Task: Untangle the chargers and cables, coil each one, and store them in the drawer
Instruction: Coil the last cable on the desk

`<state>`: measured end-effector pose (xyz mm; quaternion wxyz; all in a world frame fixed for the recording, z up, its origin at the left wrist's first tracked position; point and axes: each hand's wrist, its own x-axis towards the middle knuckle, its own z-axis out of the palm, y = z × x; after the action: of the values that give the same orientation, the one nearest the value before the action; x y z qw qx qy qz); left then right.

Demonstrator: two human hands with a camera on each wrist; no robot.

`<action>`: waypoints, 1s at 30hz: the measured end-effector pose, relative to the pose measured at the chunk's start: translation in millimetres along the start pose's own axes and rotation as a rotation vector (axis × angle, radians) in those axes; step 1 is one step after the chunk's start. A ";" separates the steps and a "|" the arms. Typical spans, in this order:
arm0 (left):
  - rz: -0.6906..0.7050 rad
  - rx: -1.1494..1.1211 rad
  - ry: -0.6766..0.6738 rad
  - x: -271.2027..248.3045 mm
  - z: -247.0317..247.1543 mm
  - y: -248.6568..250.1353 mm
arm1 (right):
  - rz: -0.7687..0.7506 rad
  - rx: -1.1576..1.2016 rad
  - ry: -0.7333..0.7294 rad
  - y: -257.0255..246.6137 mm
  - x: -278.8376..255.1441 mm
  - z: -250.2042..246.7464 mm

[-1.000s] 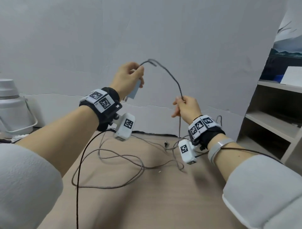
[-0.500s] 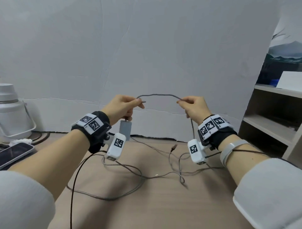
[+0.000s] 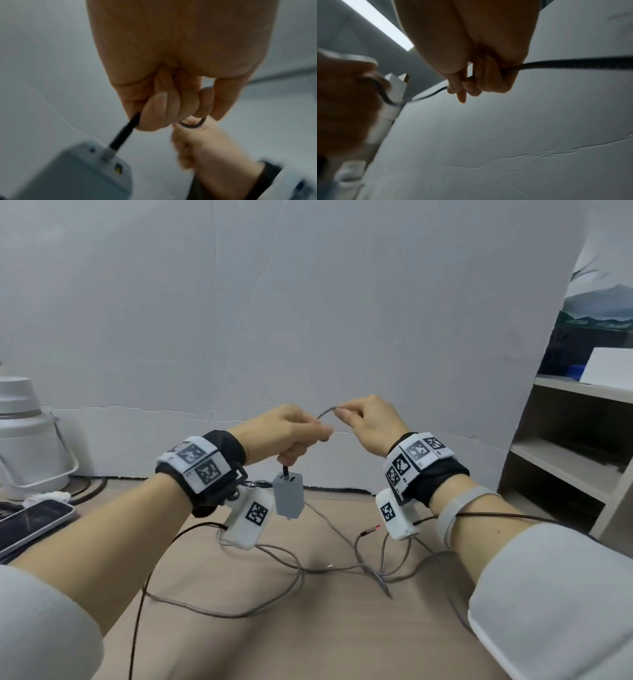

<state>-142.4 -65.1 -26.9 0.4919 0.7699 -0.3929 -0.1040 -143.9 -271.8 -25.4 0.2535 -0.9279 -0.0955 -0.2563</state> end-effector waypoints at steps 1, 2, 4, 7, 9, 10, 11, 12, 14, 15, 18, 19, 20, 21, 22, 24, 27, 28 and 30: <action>0.042 -0.132 0.011 -0.8 -0.9 1.9 | 0.031 -0.080 -0.091 4.3 0.0 3.6; 0.080 -0.249 0.044 -0.3 -2.5 3.2 | 0.043 -0.144 -0.184 5.8 -2.1 8.0; 0.122 -0.431 0.177 2.5 -8.6 2.4 | 0.013 -0.208 -0.338 7.5 -7.7 21.5; 0.105 -0.604 0.428 6.3 -24.4 -10.8 | -0.044 -0.185 -0.400 12.2 -17.1 32.9; 0.078 -0.648 0.547 6.8 -36.0 -25.4 | -0.058 -0.120 -0.352 16.5 -20.8 30.2; 0.061 -0.646 0.597 7.4 -39.8 -33.6 | -0.066 -0.087 -0.328 16.9 -23.0 26.9; 0.046 -0.641 0.648 8.3 -42.0 -41.4 | -0.075 -0.069 -0.314 15.5 -24.5 23.9; 0.027 -0.644 0.705 9.3 -44.3 -48.3 | -0.087 -0.068 -0.314 12.5 -26.3 20.8; -0.031 -0.688 0.843 12.3 -50.9 -60.4 | -0.084 -0.069 -0.325 12.3 -29.2 18.0; -0.064 -0.710 0.914 13.8 -56.4 -65.1 | -0.069 -0.058 -0.312 16.1 -30.0 16.8; -0.154 -0.703 1.081 15.7 -72.3 -74.2 | 0.012 0.022 -0.134 31.6 -29.3 11.5; -0.176 -0.692 1.109 16.9 -74.2 -74.9 | 0.032 0.030 -0.053 35.5 -28.0 10.9; -0.198 -0.684 1.125 18.3 -73.4 -74.4 | 0.055 0.011 0.004 35.6 -27.2 11.2; -0.212 -0.686 1.122 20.1 -69.8 -71.3 | 0.080 -0.028 0.026 33.4 -25.9 12.9; -0.216 -0.690 1.100 21.9 -64.6 -67.7 | 0.102 -0.087 0.004 28.4 -24.6 16.9; -0.191 -0.689 0.997 23.6 -47.7 -55.0 | 0.115 -0.255 -0.172 11.5 -23.6 26.9; -0.111 -0.683 0.791 16.2 -14.7 -35.0 | 0.040 -0.304 -0.428 -22.3 -27.2 32.2; -0.081 -0.664 0.718 13.2 -4.8 -32.6 | -0.001 -0.247 -0.464 -32.5 -28.1 28.8; -0.056 -0.564 0.583 9.4 10.6 -34.5 | -0.045 -0.096 -0.487 -45.7 -27.1 20.1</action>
<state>-124.6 -71.8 -59.0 0.7717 0.6123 -0.1719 0.0016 -172.4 -223.7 -35.2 0.1728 -0.9709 -0.1622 -0.0352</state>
